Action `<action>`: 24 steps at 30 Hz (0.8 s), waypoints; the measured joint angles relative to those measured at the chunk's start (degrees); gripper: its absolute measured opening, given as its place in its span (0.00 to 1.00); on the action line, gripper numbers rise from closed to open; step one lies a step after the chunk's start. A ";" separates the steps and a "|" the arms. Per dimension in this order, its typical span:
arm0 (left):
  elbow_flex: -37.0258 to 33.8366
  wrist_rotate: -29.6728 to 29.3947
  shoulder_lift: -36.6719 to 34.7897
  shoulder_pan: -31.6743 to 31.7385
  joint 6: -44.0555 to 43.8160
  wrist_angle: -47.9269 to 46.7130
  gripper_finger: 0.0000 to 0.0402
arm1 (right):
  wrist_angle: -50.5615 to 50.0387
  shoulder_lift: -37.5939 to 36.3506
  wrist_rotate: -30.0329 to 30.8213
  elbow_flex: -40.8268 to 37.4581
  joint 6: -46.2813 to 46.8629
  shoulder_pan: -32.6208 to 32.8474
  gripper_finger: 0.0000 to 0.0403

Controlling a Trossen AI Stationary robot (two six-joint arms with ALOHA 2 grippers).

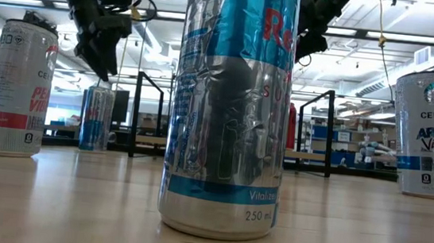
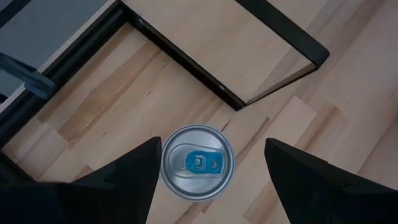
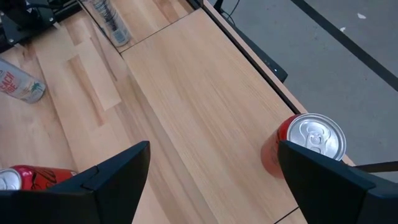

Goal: Place canned beverage on shelf
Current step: Put the top blue soda can on the shelf

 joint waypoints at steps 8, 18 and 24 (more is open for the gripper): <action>0.00 -0.17 0.32 0.02 -0.07 0.16 0.72 | 0.07 0.00 0.04 0.00 0.10 0.00 0.90; 0.04 -0.20 0.28 -0.04 -0.24 0.30 0.72 | 4.59 0.00 0.04 0.02 0.12 0.00 0.90; 0.04 -0.20 0.28 -0.07 -0.28 0.69 0.72 | 10.89 0.02 0.04 0.02 0.14 0.00 0.90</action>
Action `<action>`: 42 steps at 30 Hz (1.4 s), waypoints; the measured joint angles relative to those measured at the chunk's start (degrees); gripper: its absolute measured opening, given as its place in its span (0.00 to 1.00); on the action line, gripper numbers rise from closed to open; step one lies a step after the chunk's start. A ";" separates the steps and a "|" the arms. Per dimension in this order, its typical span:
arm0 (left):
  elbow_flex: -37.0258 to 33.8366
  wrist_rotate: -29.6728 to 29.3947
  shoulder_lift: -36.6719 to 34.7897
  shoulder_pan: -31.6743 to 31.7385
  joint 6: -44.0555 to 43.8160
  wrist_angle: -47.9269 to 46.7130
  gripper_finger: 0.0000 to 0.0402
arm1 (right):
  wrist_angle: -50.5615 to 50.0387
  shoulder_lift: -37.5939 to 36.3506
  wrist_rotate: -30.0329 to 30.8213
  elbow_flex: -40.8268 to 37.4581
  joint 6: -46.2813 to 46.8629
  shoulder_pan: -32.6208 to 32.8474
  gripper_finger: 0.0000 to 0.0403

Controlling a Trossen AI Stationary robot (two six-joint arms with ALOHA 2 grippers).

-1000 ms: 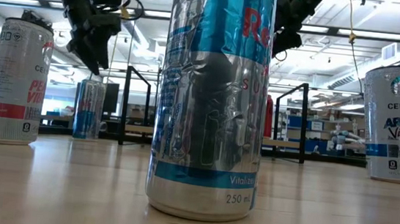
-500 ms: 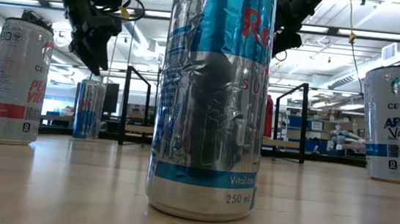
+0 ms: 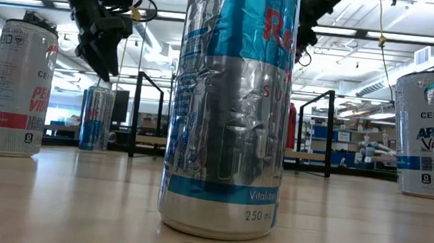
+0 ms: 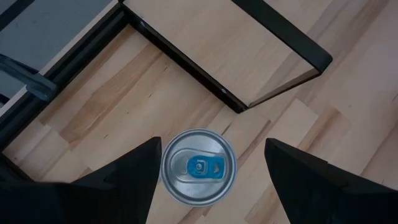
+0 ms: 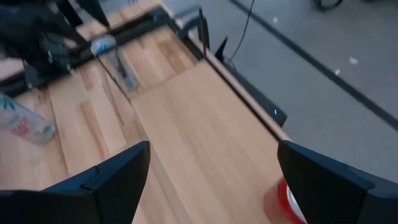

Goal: Place canned beverage on shelf
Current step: Put the top blue soda can on the shelf

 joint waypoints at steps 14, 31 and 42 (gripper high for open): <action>0.02 -2.46 -0.04 0.19 -1.77 0.68 0.72 | 16.00 0.00 0.01 0.00 0.00 -0.02 0.90; -0.90 -2.08 0.04 -0.75 -2.28 -0.20 0.87 | 27.64 0.00 -0.01 0.02 0.02 -0.02 0.90; -4.63 -2.05 0.09 -0.80 -3.04 2.75 0.88 | 28.28 0.00 0.01 0.02 0.02 -0.02 0.90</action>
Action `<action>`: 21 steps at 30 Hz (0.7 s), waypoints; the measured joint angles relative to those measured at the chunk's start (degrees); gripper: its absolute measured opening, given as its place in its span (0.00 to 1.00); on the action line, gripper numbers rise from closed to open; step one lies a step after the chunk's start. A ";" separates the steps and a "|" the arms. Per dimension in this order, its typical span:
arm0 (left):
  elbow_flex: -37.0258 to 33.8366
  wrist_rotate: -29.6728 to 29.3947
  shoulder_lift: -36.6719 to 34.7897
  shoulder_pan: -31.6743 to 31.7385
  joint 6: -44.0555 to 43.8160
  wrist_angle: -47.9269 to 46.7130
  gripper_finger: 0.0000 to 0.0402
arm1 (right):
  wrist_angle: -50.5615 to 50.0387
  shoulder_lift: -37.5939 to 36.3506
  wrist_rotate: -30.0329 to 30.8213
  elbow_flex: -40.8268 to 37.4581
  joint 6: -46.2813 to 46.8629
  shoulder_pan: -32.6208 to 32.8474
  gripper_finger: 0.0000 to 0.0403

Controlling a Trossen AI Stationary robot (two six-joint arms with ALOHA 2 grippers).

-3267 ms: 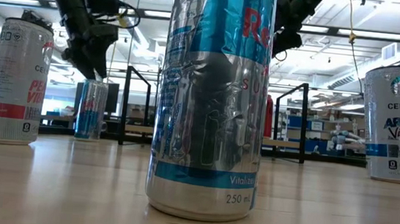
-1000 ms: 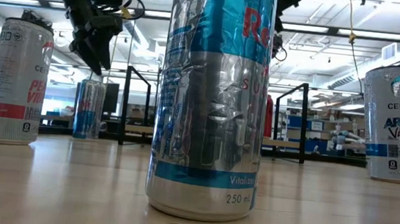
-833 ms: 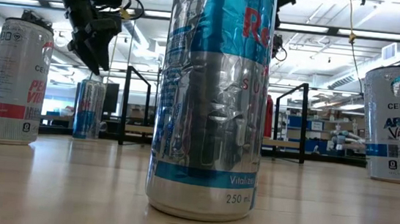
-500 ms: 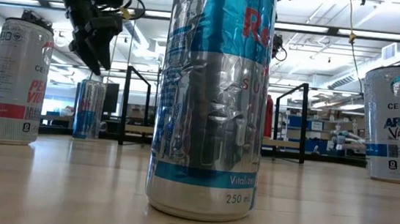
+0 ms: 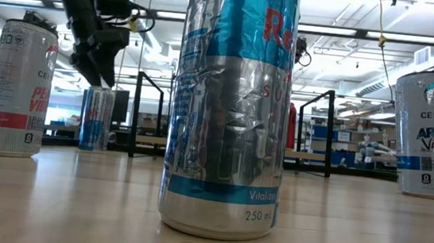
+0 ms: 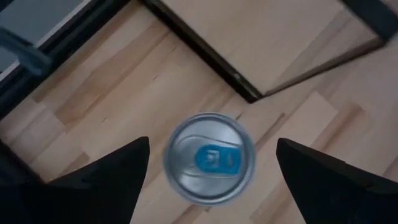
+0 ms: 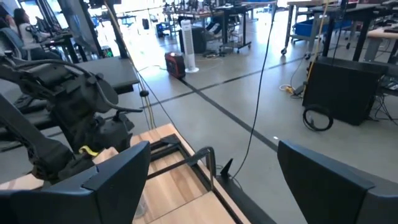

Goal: Place canned beverage on shelf
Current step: Put the top blue soda can on the shelf

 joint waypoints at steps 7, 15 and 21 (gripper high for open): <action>0.00 0.02 3.65 -1.26 -0.27 0.42 0.88 | -0.04 0.00 -0.02 0.00 0.00 0.00 0.90; -0.02 0.11 6.91 -1.00 0.07 0.25 0.88 | -0.07 0.00 0.00 0.00 0.00 0.02 0.90; -0.02 -0.61 7.10 -1.02 1.93 0.03 0.88 | -0.07 0.00 -0.02 0.00 0.00 0.01 0.90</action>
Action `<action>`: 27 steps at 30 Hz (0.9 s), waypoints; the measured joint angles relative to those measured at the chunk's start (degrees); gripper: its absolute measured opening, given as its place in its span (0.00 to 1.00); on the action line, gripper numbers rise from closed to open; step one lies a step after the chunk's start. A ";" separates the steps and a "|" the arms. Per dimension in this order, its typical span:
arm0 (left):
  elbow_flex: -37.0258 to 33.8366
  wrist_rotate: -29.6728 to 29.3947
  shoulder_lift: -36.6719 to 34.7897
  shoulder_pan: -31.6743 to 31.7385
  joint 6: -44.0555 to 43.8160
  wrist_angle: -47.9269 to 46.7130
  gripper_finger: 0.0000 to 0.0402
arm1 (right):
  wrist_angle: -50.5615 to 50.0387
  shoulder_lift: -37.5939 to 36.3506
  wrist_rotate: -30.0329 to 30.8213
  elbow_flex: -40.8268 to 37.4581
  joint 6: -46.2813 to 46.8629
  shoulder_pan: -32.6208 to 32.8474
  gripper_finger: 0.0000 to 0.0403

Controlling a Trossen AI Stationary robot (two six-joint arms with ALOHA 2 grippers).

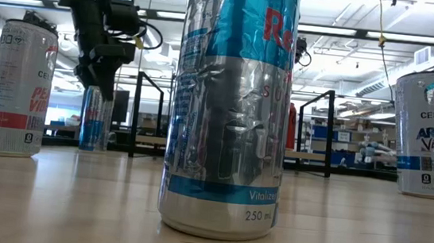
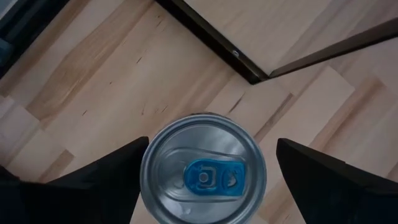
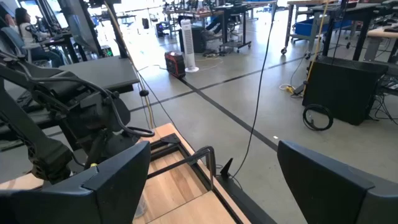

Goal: Place canned beverage on shelf
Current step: Put the top blue soda can on the shelf

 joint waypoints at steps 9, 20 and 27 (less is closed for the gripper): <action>0.00 -1.62 0.00 0.00 -0.25 -2.14 0.81 | 0.00 0.00 0.02 0.00 -0.02 0.00 0.90; 0.02 -1.71 -0.02 0.02 -0.79 -1.95 0.58 | 0.00 0.00 0.00 0.00 -0.01 0.01 0.90; 2.02 -1.73 0.00 -0.20 -2.17 -4.69 0.59 | 0.00 0.00 0.02 0.00 0.00 -0.01 0.90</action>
